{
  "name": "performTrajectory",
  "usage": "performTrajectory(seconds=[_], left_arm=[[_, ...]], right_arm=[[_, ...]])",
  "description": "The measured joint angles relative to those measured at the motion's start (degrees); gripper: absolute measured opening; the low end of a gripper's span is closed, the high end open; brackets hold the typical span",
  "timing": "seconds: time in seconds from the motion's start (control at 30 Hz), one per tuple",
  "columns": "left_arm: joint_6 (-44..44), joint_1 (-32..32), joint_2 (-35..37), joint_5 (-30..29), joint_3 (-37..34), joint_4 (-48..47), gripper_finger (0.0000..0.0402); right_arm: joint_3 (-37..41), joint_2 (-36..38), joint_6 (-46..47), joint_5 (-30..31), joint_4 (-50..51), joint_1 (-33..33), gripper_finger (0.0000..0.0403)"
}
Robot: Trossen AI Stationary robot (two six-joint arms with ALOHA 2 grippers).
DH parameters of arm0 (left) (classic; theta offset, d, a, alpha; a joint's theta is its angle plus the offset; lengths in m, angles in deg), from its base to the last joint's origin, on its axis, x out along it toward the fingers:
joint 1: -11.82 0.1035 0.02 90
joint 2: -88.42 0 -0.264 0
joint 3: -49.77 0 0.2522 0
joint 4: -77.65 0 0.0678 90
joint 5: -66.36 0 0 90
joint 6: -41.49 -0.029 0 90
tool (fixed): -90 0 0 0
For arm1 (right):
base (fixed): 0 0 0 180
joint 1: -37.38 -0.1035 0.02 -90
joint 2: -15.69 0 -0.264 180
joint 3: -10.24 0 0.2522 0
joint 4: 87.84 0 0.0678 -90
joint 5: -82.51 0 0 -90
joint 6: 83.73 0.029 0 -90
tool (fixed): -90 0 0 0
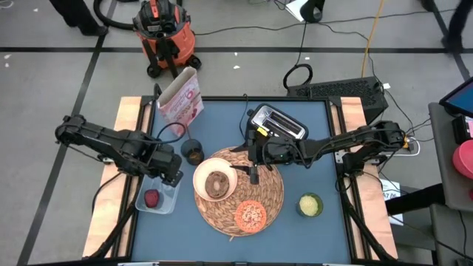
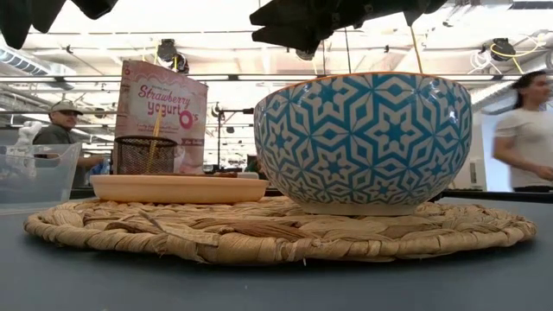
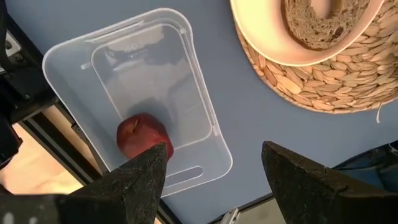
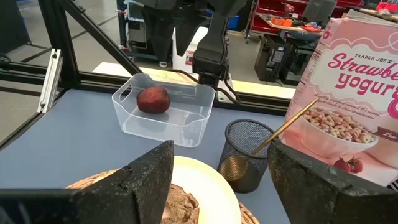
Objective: Arrange a breakfast setting
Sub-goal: Put the red apple on the top left of the placemat
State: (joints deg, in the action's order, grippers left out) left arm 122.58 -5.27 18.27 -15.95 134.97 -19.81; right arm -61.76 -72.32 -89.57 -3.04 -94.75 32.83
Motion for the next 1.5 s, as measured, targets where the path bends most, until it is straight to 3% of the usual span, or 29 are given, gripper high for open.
performTrajectory(seconds=[0.13, 0.37, 0.67, 0.83, 1.2, 1.5], left_arm=[[2.3, 0.0, 0.0, -0.2, 0.0, -0.1, 0.0266], [15.2, -4.5, 0.0, -0.3, -0.5, -4.8, 0.0266], [28.2, -12.6, 0.0, 0.5, -7.9, -1.1, 0.0266], [31.3, -14.1, 0.0, 3.9, -12.8, 2.9, 0.0267], [38.6, -18.0, 0.0, 4.7, -22.6, 15.9, 0.0266], [42.6, -21.0, 0.0, 8.8, -25.4, 16.7, 0.0267]], right_arm=[[0.0, 0.0, 0.0, 0.0, 0.0, 0.0, 0.0247], [0.0, 0.0, 0.0, 0.0, 0.0, 0.0, 0.0247], [0.0, 0.0, 0.0, 0.0, 0.0, 0.0, 0.0247], [0.0, 0.0, 0.0, 0.0, 0.0, 0.0, 0.0247], [0.0, 0.0, 0.0, 0.0, 0.0, 0.0, 0.0247], [0.0, 0.0, 0.0, 0.0, 0.0, 0.0, 0.0247]])
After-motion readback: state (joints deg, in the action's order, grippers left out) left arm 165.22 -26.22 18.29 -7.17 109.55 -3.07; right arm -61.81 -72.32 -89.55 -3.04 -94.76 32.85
